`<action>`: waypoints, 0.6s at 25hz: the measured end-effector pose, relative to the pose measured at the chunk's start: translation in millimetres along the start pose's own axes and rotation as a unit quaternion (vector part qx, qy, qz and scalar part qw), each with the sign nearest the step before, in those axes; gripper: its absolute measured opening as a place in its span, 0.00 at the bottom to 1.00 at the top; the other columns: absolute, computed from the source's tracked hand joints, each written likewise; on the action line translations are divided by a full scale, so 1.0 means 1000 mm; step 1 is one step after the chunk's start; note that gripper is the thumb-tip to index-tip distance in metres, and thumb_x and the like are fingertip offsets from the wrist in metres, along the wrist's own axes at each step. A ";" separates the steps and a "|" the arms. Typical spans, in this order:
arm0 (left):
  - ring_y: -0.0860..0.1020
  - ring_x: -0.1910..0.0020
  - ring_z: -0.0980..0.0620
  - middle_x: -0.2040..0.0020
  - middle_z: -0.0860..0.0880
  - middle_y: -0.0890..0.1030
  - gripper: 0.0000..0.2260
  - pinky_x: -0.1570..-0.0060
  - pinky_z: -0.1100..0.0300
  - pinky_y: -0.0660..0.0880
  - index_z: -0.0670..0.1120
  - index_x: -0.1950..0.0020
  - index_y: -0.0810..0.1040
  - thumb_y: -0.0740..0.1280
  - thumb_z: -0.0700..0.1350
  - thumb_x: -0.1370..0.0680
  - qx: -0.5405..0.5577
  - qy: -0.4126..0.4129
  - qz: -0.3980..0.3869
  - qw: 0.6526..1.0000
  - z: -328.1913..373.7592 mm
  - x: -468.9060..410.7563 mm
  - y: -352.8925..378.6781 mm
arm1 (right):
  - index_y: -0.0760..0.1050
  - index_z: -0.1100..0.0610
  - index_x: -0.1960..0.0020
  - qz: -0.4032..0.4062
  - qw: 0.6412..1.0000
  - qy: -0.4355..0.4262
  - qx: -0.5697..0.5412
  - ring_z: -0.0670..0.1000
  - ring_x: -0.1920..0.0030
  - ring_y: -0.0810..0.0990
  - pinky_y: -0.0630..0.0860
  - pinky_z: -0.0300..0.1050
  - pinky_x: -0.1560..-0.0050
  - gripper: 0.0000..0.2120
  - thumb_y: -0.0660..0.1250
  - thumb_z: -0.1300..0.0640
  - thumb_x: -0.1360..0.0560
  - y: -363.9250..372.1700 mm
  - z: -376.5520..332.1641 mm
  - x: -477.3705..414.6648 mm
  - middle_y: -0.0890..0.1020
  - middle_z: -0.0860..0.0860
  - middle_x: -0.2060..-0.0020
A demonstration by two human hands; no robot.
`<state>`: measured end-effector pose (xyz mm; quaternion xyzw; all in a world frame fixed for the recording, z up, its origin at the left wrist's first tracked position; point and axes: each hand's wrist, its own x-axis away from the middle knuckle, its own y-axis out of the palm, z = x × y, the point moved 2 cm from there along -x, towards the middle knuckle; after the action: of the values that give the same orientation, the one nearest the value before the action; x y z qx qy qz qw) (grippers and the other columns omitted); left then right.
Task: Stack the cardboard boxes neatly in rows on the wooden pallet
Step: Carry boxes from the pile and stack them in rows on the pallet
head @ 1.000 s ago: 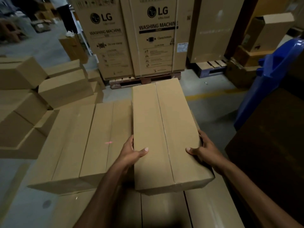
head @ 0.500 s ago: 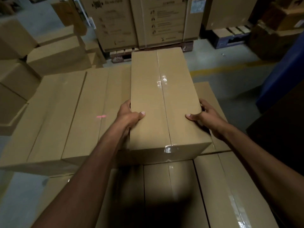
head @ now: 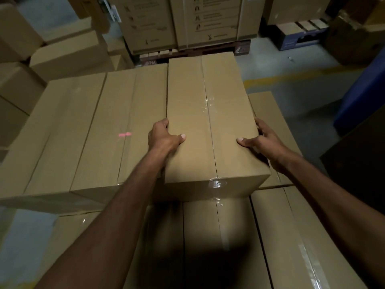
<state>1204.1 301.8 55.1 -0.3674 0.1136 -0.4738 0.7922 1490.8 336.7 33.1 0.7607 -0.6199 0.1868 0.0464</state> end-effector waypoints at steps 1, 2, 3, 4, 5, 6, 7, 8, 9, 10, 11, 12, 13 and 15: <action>0.75 0.33 0.36 0.33 0.36 0.77 0.32 0.36 0.45 0.74 0.35 0.31 0.74 0.81 0.47 0.29 -0.009 -0.003 0.000 1.000 -0.001 0.002 0.001 | 0.70 0.40 0.31 -0.004 1.000 -0.001 -0.004 0.46 0.42 0.80 0.78 0.48 0.41 0.30 0.75 0.63 0.26 0.000 0.000 0.000 0.79 0.43 0.42; 0.74 0.31 0.36 0.31 0.37 0.76 0.34 0.35 0.46 0.73 0.36 0.29 0.73 0.81 0.47 0.29 -0.011 -0.005 -0.004 1.000 -0.002 0.002 0.001 | 0.70 0.41 0.30 -0.008 1.000 -0.003 -0.004 0.46 0.42 0.79 0.78 0.47 0.43 0.31 0.75 0.63 0.26 -0.001 0.000 -0.002 0.79 0.43 0.41; 0.74 0.30 0.38 0.29 0.39 0.76 0.35 0.34 0.48 0.72 0.37 0.27 0.72 0.81 0.47 0.29 -0.011 -0.003 -0.007 1.000 -0.002 0.003 0.001 | 0.69 0.42 0.28 -0.012 1.000 -0.006 -0.001 0.46 0.42 0.79 0.77 0.45 0.46 0.32 0.75 0.63 0.25 0.000 -0.001 -0.003 0.79 0.43 0.41; 0.73 0.28 0.40 0.27 0.41 0.74 0.36 0.32 0.50 0.71 0.39 0.25 0.71 0.81 0.46 0.29 -0.015 0.005 -0.010 1.000 -0.002 0.003 0.000 | 0.68 0.42 0.26 -0.021 1.000 -0.009 0.008 0.46 0.42 0.79 0.77 0.44 0.48 0.33 0.74 0.63 0.25 0.001 -0.003 -0.005 0.79 0.43 0.41; 0.70 0.27 0.42 0.25 0.43 0.71 0.37 0.29 0.52 0.70 0.42 0.23 0.70 0.81 0.47 0.29 -0.030 0.022 -0.012 0.999 -0.003 0.004 -0.001 | 0.67 0.43 0.25 -0.035 0.999 -0.010 0.020 0.46 0.42 0.78 0.76 0.43 0.49 0.34 0.74 0.62 0.25 0.002 -0.003 -0.007 0.79 0.42 0.41; 0.68 0.26 0.43 0.25 0.45 0.67 0.36 0.28 0.51 0.68 0.45 0.23 0.70 0.80 0.48 0.28 -0.061 0.043 -0.013 0.997 -0.005 0.005 -0.003 | 0.66 0.42 0.24 -0.048 0.998 -0.011 0.032 0.46 0.42 0.78 0.76 0.43 0.49 0.34 0.73 0.62 0.24 0.004 -0.002 -0.010 0.78 0.42 0.41; 0.65 0.26 0.43 0.24 0.46 0.65 0.35 0.27 0.50 0.67 0.47 0.23 0.70 0.79 0.50 0.27 -0.101 0.067 -0.015 0.993 -0.009 0.007 -0.005 | 0.65 0.42 0.23 -0.055 0.998 -0.011 0.038 0.46 0.42 0.78 0.75 0.43 0.49 0.34 0.73 0.62 0.24 0.005 -0.003 -0.012 0.78 0.42 0.42; 0.63 0.25 0.42 0.22 0.46 0.63 0.33 0.27 0.48 0.66 0.49 0.23 0.71 0.77 0.52 0.25 -0.138 0.084 -0.020 0.987 -0.014 0.010 -0.007 | 0.65 0.43 0.23 -0.057 0.997 -0.009 0.043 0.46 0.41 0.77 0.75 0.43 0.49 0.34 0.72 0.62 0.24 0.006 -0.001 -0.015 0.78 0.42 0.42; 0.61 0.24 0.41 0.21 0.47 0.62 0.31 0.26 0.46 0.64 0.50 0.23 0.71 0.75 0.54 0.24 -0.162 0.095 -0.026 0.982 -0.020 0.012 -0.010 | 0.66 0.43 0.23 -0.050 0.998 -0.011 0.045 0.46 0.41 0.77 0.75 0.43 0.51 0.34 0.72 0.62 0.24 0.007 -0.001 -0.017 0.78 0.42 0.42; 0.59 0.23 0.41 0.20 0.47 0.62 0.30 0.26 0.45 0.62 0.51 0.22 0.70 0.73 0.55 0.23 -0.168 0.106 -0.035 0.979 -0.027 0.015 -0.013 | 0.66 0.43 0.24 -0.039 0.998 -0.012 0.047 0.47 0.41 0.77 0.75 0.42 0.52 0.33 0.73 0.62 0.24 0.007 0.000 -0.017 0.78 0.42 0.42; 0.58 0.22 0.42 0.19 0.48 0.62 0.30 0.25 0.45 0.61 0.51 0.22 0.70 0.73 0.56 0.22 -0.158 0.116 -0.046 0.979 -0.034 0.018 -0.017 | 0.66 0.43 0.24 -0.025 0.998 -0.016 0.053 0.48 0.41 0.78 0.75 0.42 0.54 0.33 0.73 0.61 0.23 0.008 0.001 -0.016 0.78 0.42 0.42; 0.58 0.21 0.43 0.18 0.48 0.61 0.30 0.24 0.45 0.60 0.51 0.22 0.69 0.73 0.56 0.22 -0.143 0.128 -0.060 0.980 -0.040 0.021 -0.021 | 0.65 0.43 0.23 -0.007 0.998 -0.021 0.066 0.49 0.41 0.78 0.75 0.42 0.55 0.33 0.73 0.59 0.23 0.009 0.003 -0.016 0.78 0.43 0.39; 0.57 0.20 0.44 0.18 0.48 0.60 0.31 0.23 0.46 0.59 0.52 0.21 0.69 0.73 0.56 0.23 -0.133 0.141 -0.078 0.978 -0.045 0.025 -0.025 | 0.63 0.43 0.21 0.012 0.996 -0.026 0.080 0.50 0.39 0.77 0.77 0.44 0.53 0.35 0.74 0.56 0.24 0.011 0.005 -0.014 0.77 0.44 0.36; 0.52 0.18 0.47 0.16 0.50 0.56 0.36 0.21 0.46 0.55 0.53 0.20 0.65 0.74 0.59 0.25 -0.135 0.162 -0.129 0.969 -0.052 0.032 -0.031 | 0.59 0.43 0.19 0.041 0.994 -0.025 0.094 0.52 0.34 0.75 0.79 0.55 0.40 0.41 0.76 0.52 0.26 0.014 0.010 -0.014 0.74 0.46 0.29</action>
<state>1172.5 241.8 45.6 -0.4006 0.2548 -0.6054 0.6388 1477.7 343.5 17.4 0.7398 -0.6314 0.2271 -0.0488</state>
